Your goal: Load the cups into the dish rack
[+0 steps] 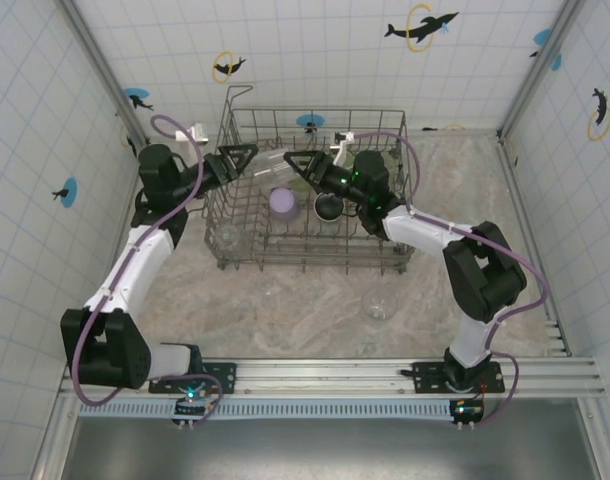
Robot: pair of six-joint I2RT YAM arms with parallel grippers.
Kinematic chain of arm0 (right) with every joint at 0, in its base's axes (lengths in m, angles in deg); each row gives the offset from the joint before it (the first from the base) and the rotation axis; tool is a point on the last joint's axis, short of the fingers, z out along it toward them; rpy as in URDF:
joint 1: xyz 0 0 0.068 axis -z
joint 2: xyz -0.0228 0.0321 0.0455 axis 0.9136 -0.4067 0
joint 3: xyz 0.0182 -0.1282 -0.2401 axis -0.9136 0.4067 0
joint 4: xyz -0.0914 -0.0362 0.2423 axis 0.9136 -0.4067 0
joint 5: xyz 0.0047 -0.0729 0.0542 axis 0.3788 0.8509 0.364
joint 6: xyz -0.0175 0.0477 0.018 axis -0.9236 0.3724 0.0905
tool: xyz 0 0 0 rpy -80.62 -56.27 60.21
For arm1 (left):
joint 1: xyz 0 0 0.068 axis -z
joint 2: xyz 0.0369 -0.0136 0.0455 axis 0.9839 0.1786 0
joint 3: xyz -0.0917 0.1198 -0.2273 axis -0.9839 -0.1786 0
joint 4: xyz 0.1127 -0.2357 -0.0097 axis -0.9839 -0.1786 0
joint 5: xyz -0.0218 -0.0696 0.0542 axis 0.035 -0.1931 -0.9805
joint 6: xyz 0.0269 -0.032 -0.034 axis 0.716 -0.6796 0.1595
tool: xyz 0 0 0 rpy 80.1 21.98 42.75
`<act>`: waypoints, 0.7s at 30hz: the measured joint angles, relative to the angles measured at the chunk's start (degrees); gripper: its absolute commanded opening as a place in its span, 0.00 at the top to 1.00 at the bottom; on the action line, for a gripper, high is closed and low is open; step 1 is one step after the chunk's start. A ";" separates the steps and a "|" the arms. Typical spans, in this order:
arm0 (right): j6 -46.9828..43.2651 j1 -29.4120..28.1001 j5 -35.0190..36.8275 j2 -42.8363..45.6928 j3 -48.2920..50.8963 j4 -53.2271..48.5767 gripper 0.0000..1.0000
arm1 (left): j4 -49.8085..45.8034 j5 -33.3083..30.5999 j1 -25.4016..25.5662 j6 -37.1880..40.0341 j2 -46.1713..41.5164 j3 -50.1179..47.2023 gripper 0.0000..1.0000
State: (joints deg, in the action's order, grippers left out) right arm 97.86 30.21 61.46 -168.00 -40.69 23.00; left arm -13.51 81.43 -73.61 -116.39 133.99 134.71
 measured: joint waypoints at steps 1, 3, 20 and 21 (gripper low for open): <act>-0.92 -0.17 0.52 0.07 -0.11 -1.16 0.58 | -1.57 -1.97 -0.31 1.38 -0.68 0.39 0.03; -2.78 -0.31 1.60 0.13 -0.48 -3.52 0.57 | -4.28 -5.75 -0.66 4.17 -2.10 1.01 0.03; -22.82 -6.75 11.52 -0.11 -15.54 -27.36 0.57 | -16.94 -32.35 -13.38 11.13 -5.51 1.90 0.03; -24.06 -7.28 12.00 -0.28 -16.70 -28.63 0.58 | -17.03 -31.54 -15.47 9.90 -4.52 1.84 0.03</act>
State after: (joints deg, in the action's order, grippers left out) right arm 73.79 22.93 73.46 -168.29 -57.39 -5.64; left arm -30.54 49.89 -89.08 -106.49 129.47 136.54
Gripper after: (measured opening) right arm 0.676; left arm 0.973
